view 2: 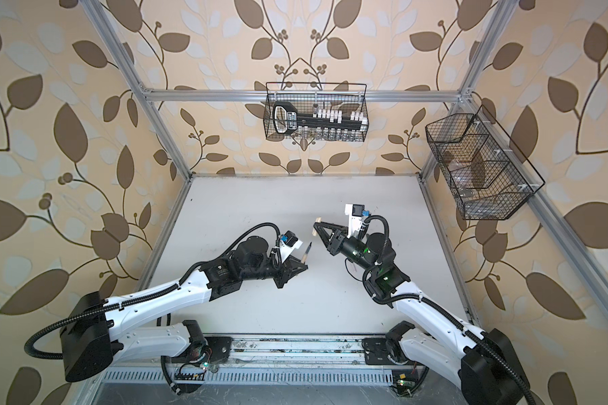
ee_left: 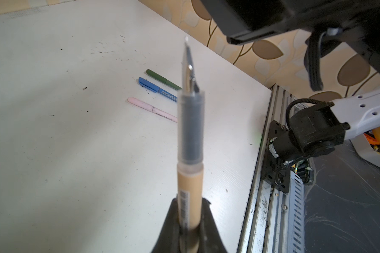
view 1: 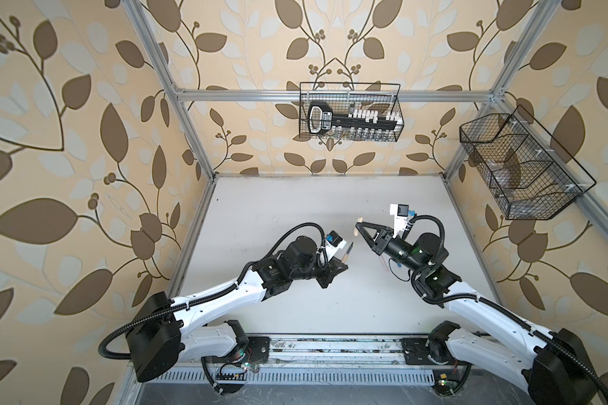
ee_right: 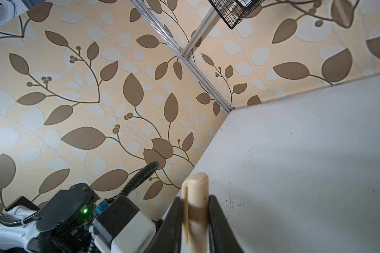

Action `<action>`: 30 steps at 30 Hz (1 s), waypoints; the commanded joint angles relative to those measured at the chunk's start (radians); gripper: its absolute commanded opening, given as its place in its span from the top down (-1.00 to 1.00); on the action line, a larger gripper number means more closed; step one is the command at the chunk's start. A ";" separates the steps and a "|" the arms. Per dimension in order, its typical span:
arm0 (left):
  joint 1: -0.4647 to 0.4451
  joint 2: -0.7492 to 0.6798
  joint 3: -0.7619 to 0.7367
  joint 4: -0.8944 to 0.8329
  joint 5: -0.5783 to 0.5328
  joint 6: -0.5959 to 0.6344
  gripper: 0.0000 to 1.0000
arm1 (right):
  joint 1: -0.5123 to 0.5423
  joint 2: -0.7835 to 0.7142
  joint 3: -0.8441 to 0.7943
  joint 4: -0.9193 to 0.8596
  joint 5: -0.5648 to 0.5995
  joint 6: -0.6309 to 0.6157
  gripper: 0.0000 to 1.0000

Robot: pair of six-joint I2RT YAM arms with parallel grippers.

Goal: Insert the pens into the pen caps
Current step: 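Lower the wooden cap onto the pen nib held by the left gripper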

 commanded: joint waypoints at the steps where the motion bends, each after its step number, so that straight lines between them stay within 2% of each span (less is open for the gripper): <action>1: -0.008 -0.029 0.025 0.046 0.019 -0.001 1.00 | 0.011 0.001 -0.013 0.035 0.017 0.008 0.56; 21: -0.007 -0.024 0.039 0.032 0.005 0.007 1.00 | 0.047 -0.038 -0.052 0.009 0.027 0.001 0.56; 30: -0.008 -0.014 0.051 0.065 0.001 -0.004 1.00 | 0.064 -0.019 -0.092 0.095 0.032 0.039 0.56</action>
